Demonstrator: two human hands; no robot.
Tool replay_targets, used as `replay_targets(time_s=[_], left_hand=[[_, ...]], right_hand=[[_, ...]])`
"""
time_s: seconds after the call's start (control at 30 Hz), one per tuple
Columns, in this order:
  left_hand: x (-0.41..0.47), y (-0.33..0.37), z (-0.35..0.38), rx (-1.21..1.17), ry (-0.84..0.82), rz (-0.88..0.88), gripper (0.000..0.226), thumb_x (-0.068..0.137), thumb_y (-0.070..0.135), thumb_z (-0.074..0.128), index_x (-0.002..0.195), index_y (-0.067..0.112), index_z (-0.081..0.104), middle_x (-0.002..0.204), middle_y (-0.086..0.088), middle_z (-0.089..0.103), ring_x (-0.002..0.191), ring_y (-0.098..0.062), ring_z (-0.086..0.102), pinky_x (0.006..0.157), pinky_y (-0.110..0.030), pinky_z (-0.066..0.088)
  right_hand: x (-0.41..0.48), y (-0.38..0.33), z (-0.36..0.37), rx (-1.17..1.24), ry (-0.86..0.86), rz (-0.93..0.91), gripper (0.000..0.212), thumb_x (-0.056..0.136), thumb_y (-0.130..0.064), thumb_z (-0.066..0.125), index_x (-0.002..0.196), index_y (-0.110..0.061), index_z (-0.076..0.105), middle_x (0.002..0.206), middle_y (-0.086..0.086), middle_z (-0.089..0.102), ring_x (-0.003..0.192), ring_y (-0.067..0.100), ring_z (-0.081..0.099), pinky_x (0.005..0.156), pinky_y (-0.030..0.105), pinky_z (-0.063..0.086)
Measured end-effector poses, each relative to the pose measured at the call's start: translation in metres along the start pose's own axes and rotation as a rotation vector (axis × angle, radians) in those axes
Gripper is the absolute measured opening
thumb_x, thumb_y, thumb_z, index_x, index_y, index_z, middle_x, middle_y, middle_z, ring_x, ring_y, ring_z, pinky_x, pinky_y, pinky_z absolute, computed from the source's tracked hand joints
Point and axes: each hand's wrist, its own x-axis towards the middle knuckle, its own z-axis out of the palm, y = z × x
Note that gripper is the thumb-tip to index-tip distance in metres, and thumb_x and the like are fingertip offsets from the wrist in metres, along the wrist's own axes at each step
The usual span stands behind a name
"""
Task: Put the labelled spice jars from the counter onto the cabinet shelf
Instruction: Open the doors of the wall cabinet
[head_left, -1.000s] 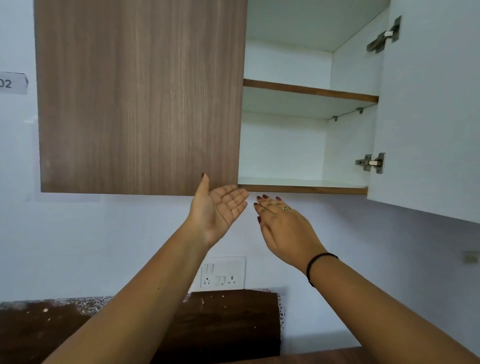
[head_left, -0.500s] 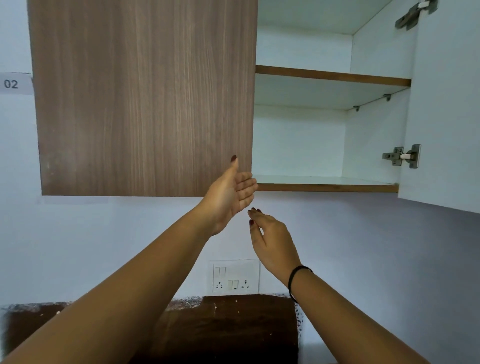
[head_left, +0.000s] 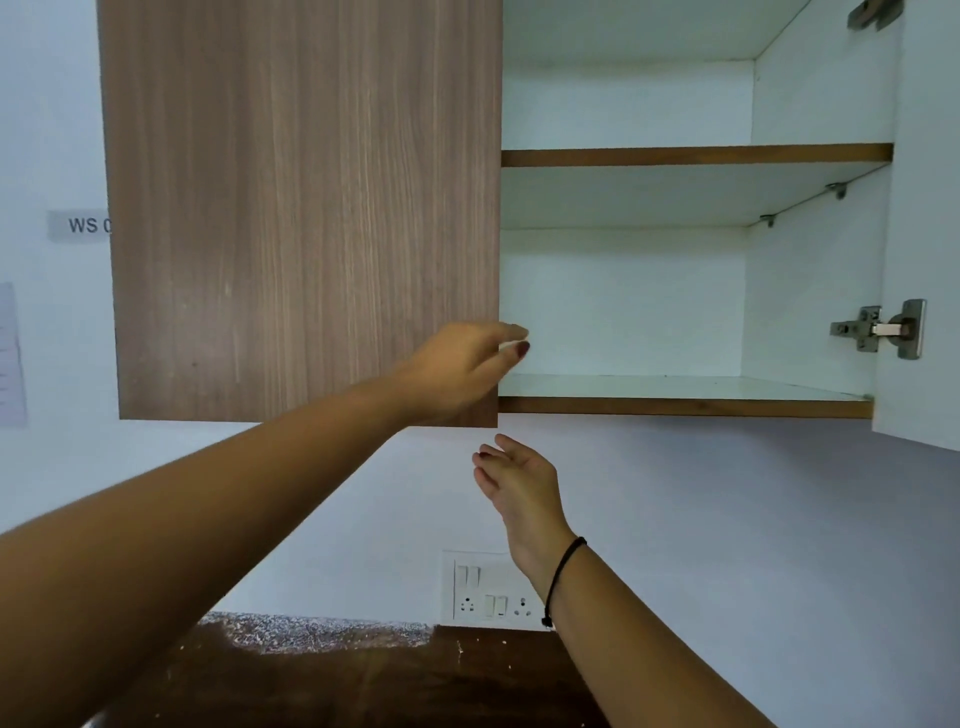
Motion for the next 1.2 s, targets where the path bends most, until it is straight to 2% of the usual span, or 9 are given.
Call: replay_targets(time_s=[0.07,0.17,0.37,0.57,0.67,0.83,0.93,1.1,1.2], left_hand=[[0.009,0.006,-0.005,0.346,-0.085,0.148,0.045,0.106,0.034,0.035,0.142,0.011,0.05,0.146,-0.008,0.052,0.144,-0.022,0.035,0.117,-0.04,0.029],[0.02,0.011,-0.007,0.779,-0.235,0.263,0.046,0.107,0.031,0.032,0.148,0.013,0.04,0.155,-0.004,0.041,0.152,-0.021,0.014,0.123,-0.038,0.008],[0.031,-0.001,0.002,1.198,-0.32,0.35,0.045,0.106,0.028,0.035,0.148,0.012,0.041,0.157,-0.006,0.038,0.152,-0.027,0.015,0.121,-0.043,-0.002],[0.039,-0.014,0.009,1.29,-0.283,0.352,0.048,0.105,0.025,0.038,0.151,0.011,0.035,0.158,-0.006,0.036,0.152,-0.029,0.014,0.121,-0.045,-0.002],[0.042,-0.021,0.01,1.271,-0.272,0.346,0.043,0.104,0.024,0.039,0.145,0.013,0.046,0.151,-0.005,0.046,0.15,-0.029,0.021,0.122,-0.044,0.004],[0.041,-0.031,0.013,1.239,-0.174,0.428,0.028,0.096,0.023,0.054,0.117,0.014,0.07,0.125,-0.004,0.067,0.133,-0.029,0.051,0.116,-0.042,0.032],[0.037,-0.033,0.012,1.209,-0.105,0.494,0.032,0.091,0.021,0.047,0.105,0.014,0.074,0.11,-0.004,0.072,0.119,-0.028,0.062,0.107,-0.04,0.044],[0.03,-0.033,0.01,1.132,-0.078,0.474,0.042,0.095,0.019,0.033,0.112,0.01,0.07,0.116,-0.008,0.069,0.122,-0.032,0.059,0.105,-0.043,0.047],[0.026,-0.032,0.008,1.12,-0.073,0.473,0.036,0.094,0.017,0.04,0.114,0.008,0.069,0.118,-0.009,0.068,0.123,-0.032,0.058,0.104,-0.044,0.048]], right_hand=[[0.004,-0.001,-0.001,0.129,-0.029,0.027,0.039,0.091,0.009,0.059,0.129,0.001,0.056,0.124,0.02,0.063,0.113,0.028,0.064,0.102,0.035,0.049],[0.009,-0.001,0.001,0.231,-0.081,0.043,0.034,0.091,0.014,0.053,0.123,0.002,0.059,0.119,0.02,0.065,0.112,0.029,0.065,0.096,0.032,0.052],[0.021,0.006,-0.001,0.324,-0.142,0.035,0.029,0.09,0.015,0.054,0.115,0.003,0.062,0.118,0.021,0.067,0.111,0.029,0.066,0.097,0.034,0.051],[0.028,0.007,0.0,0.367,-0.163,0.014,0.028,0.09,0.008,0.061,0.118,0.003,0.062,0.114,0.018,0.07,0.103,0.024,0.07,0.086,0.027,0.057],[0.03,0.006,0.003,0.377,-0.14,0.006,0.027,0.087,0.003,0.068,0.113,0.002,0.064,0.11,0.016,0.072,0.1,0.023,0.071,0.08,0.024,0.058],[0.033,0.003,0.003,0.386,-0.136,-0.021,0.02,0.087,-0.001,0.07,0.106,-0.002,0.068,0.102,0.011,0.075,0.1,0.024,0.071,0.084,0.026,0.058],[0.035,0.002,0.0,0.317,-0.15,-0.045,0.017,0.088,-0.001,0.069,0.104,-0.001,0.067,0.099,0.012,0.075,0.096,0.024,0.073,0.08,0.025,0.058],[0.031,0.001,-0.002,0.231,-0.171,-0.097,0.011,0.088,-0.001,0.068,0.099,-0.003,0.067,0.096,0.012,0.075,0.091,0.022,0.073,0.079,0.024,0.058],[0.028,0.002,-0.002,0.206,-0.171,-0.116,0.01,0.088,-0.001,0.068,0.097,-0.005,0.067,0.096,0.011,0.075,0.091,0.022,0.072,0.081,0.025,0.057]])
